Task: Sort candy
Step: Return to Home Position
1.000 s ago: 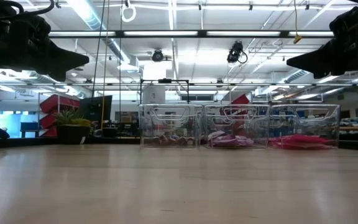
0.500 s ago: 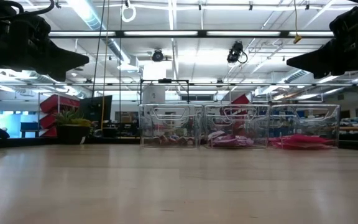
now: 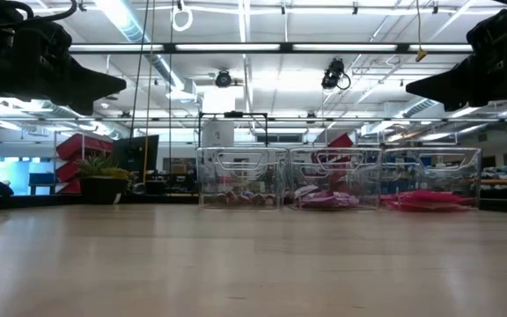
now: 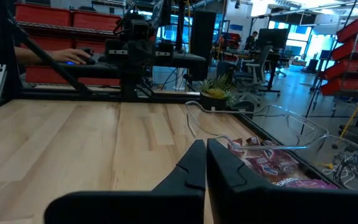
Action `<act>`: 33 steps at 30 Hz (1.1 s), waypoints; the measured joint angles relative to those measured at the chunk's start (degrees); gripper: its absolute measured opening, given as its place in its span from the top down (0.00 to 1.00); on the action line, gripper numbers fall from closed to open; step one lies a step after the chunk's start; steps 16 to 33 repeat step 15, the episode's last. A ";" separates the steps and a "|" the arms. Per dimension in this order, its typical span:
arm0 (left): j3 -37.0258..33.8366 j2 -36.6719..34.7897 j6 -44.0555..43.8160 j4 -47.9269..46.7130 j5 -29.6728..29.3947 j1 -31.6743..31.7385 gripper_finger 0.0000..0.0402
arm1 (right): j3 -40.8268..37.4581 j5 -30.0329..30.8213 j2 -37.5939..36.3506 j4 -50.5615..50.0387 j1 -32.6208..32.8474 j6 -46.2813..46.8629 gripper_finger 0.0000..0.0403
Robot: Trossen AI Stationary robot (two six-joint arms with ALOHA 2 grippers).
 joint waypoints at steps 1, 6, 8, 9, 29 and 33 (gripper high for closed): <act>0.00 0.01 0.00 0.01 0.00 0.00 0.97 | 0.00 0.01 -0.01 0.00 0.02 0.00 0.99; 0.00 0.00 0.00 -0.01 0.00 -0.01 0.97 | 0.00 0.00 0.01 0.00 0.01 0.00 0.99; 0.00 0.01 0.00 -0.01 -0.01 -0.01 0.97 | 0.00 0.00 0.01 0.00 0.01 0.00 0.99; 0.00 0.01 0.00 -0.01 0.00 0.00 0.97 | 0.00 -0.01 -0.01 0.01 0.00 0.00 0.99; 0.00 0.01 0.00 0.01 0.01 0.01 0.97 | 0.00 -0.01 -0.01 0.02 0.01 0.00 0.99; 0.00 0.01 0.00 0.01 0.01 0.01 0.97 | 0.00 -0.01 -0.01 0.02 0.01 0.00 0.99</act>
